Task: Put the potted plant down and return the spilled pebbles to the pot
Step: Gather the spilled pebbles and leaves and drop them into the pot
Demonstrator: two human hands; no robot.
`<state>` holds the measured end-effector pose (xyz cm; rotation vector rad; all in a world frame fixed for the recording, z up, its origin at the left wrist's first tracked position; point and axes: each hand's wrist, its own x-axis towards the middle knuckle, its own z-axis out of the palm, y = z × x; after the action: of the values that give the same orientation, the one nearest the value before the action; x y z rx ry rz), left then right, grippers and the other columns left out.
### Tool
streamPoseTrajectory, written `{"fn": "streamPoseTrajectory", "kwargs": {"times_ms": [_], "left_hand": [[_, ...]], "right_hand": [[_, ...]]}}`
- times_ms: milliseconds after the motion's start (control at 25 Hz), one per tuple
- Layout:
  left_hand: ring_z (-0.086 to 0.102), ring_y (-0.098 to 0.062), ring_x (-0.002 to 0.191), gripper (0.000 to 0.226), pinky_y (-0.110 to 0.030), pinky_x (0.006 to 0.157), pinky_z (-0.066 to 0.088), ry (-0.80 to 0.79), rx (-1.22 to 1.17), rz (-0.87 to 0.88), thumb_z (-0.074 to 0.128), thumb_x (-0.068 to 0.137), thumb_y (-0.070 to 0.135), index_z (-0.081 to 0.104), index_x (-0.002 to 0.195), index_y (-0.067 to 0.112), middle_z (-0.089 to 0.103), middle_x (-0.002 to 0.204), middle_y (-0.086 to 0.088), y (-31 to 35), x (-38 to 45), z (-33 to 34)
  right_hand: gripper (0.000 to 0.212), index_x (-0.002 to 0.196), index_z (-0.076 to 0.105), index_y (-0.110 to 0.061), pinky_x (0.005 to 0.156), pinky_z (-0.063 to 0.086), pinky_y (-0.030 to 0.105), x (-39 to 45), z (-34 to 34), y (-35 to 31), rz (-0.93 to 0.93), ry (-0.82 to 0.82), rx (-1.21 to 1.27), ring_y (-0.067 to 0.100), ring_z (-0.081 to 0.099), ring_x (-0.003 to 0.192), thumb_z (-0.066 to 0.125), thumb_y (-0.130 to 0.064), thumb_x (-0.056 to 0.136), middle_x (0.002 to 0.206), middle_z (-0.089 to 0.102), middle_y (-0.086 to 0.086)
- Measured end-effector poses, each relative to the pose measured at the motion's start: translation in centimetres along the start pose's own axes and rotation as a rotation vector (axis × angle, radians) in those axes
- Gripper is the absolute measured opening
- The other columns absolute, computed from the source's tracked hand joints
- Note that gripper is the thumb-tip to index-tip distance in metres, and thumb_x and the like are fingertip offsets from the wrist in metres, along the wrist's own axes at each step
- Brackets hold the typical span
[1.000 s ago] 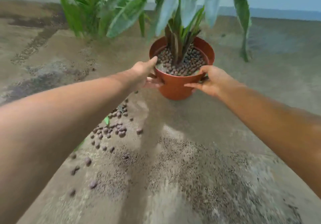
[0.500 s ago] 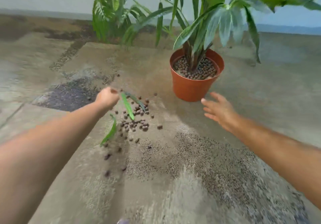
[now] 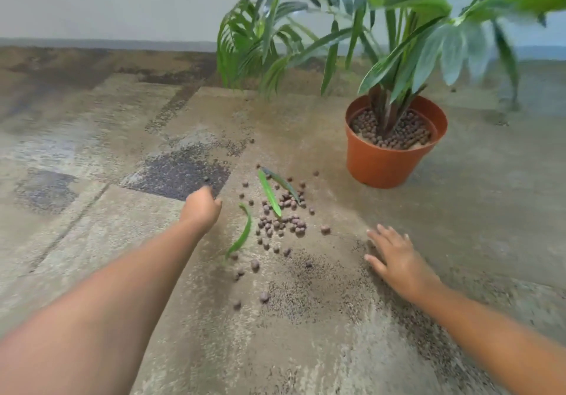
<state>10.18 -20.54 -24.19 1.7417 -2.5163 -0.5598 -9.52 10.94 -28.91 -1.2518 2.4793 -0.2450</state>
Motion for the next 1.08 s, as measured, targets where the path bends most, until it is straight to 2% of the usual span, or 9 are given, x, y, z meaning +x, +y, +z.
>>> {"fn": "streamPoseTrajectory", "kwargs": {"times_ms": [120, 240, 360, 480, 600, 720, 840, 960, 1080], "left_hand": [[0.056, -0.034, 0.101, 0.036, -0.042, 0.085, 0.047, 0.05, 0.07, 0.112, 0.048, 0.091, 0.026, 0.047, 0.119, 0.002, 0.055, 0.119, -0.019, 1.8, 2.7, 0.2], [0.052, -0.034, 0.113, 0.043, -0.045, 0.094, 0.043, 0.059, 0.092, 0.131, 0.049, 0.091, 0.029, 0.044, 0.126, 0.004, 0.052, 0.127, -0.019, 3.7, 6.7, 0.3], [0.024, -0.04, 0.136, 0.046, -0.058, 0.108, 0.022, 0.136, 0.113, -0.045, 0.046, 0.091, 0.036, 0.042, 0.13, 0.013, 0.036, 0.144, -0.017, 3.0, 9.7, 1.6], [0.002, -0.039, 0.142, 0.052, -0.06, 0.112, 0.003, 0.093, -0.022, -0.177, 0.036, 0.093, 0.04, 0.024, 0.142, 0.027, 0.01, 0.156, -0.011, -0.5, 10.1, 4.9], [0.005, -0.03, 0.144, 0.048, -0.054, 0.115, 0.002, 0.162, -0.013, -0.066, 0.024, 0.096, 0.04, 0.025, 0.143, 0.028, 0.016, 0.155, -0.007, -3.0, 9.1, 7.4], [0.003, -0.024, 0.144, 0.05, -0.051, 0.115, 0.001, 0.173, 0.021, -0.028, 0.017, 0.096, 0.042, 0.021, 0.144, 0.027, 0.011, 0.156, 0.003, -3.0, 9.5, 7.7], [0.004, -0.021, 0.145, 0.051, -0.047, 0.117, 0.002, 0.171, 0.028, -0.044, 0.015, 0.097, 0.039, 0.019, 0.145, 0.023, 0.012, 0.156, 0.004, -2.8, 9.6, 7.7], [0.018, -0.023, 0.142, 0.048, -0.043, 0.117, 0.009, 0.212, 0.003, -0.058, 0.021, 0.098, 0.034, 0.029, 0.142, 0.019, 0.029, 0.151, -0.001, -2.8, 9.4, 7.5], [0.028, -0.025, 0.135, 0.046, -0.046, 0.115, 0.018, 0.217, 0.018, -0.069, 0.026, 0.097, 0.034, 0.035, 0.139, 0.018, 0.038, 0.145, -0.004, -2.8, 9.3, 7.4]], "right_hand": [[0.06, 0.147, 0.012, -0.03, 0.116, -0.003, 0.034, 1.1, 0.6, 0.0, -0.162, -0.045, -0.13, 0.018, 0.004, 0.145, 0.037, -0.043, 0.094, 0.157, 0.007, -0.001], [0.056, 0.144, 0.014, -0.038, 0.115, -0.002, 0.031, 4.3, -0.1, -1.4, -0.273, -0.055, -0.138, 0.017, 0.005, 0.145, 0.038, -0.04, 0.094, 0.157, 0.007, -0.002], [0.054, 0.146, 0.018, -0.034, 0.114, 0.002, 0.029, 8.0, -0.5, -3.0, -0.239, -0.001, -0.005, 0.017, 0.009, 0.145, 0.037, -0.039, 0.096, 0.157, 0.012, -0.001], [0.049, 0.145, 0.024, -0.032, 0.115, 0.014, 0.034, 12.5, -0.7, -4.7, -0.164, 0.082, 0.171, 0.019, 0.016, 0.144, 0.036, -0.034, 0.098, 0.157, 0.016, 0.001], [0.048, 0.144, 0.028, -0.032, 0.112, 0.023, 0.032, 18.0, -0.8, -5.9, -0.154, 0.098, 0.157, 0.019, 0.021, 0.142, 0.036, -0.02, 0.099, 0.156, 0.018, -0.002], [0.047, 0.139, 0.039, -0.025, 0.114, 0.022, 0.035, 22.4, -0.4, -7.1, -0.102, 0.144, 0.17, 0.021, 0.029, 0.14, 0.034, -0.005, 0.097, 0.152, 0.031, -0.005], [0.04, 0.13, 0.053, -0.015, 0.11, 0.025, 0.03, 23.5, 0.0, -8.3, -0.063, 0.221, 0.165, 0.022, 0.041, 0.131, 0.039, -0.002, 0.095, 0.141, 0.049, 0.004], [0.032, 0.117, 0.063, -0.01, 0.096, 0.037, 0.026, 23.0, -1.0, -9.7, -0.056, 0.257, 0.21, 0.021, 0.053, 0.114, 0.048, 0.0, 0.091, 0.123, 0.061, 0.006], [0.026, 0.109, 0.066, -0.014, 0.087, 0.042, 0.019, 24.6, -2.3, -12.8, -0.048, 0.279, 0.415, 0.012, 0.054, 0.094, 0.053, -0.003, 0.09, 0.103, 0.054, -0.005]]}}
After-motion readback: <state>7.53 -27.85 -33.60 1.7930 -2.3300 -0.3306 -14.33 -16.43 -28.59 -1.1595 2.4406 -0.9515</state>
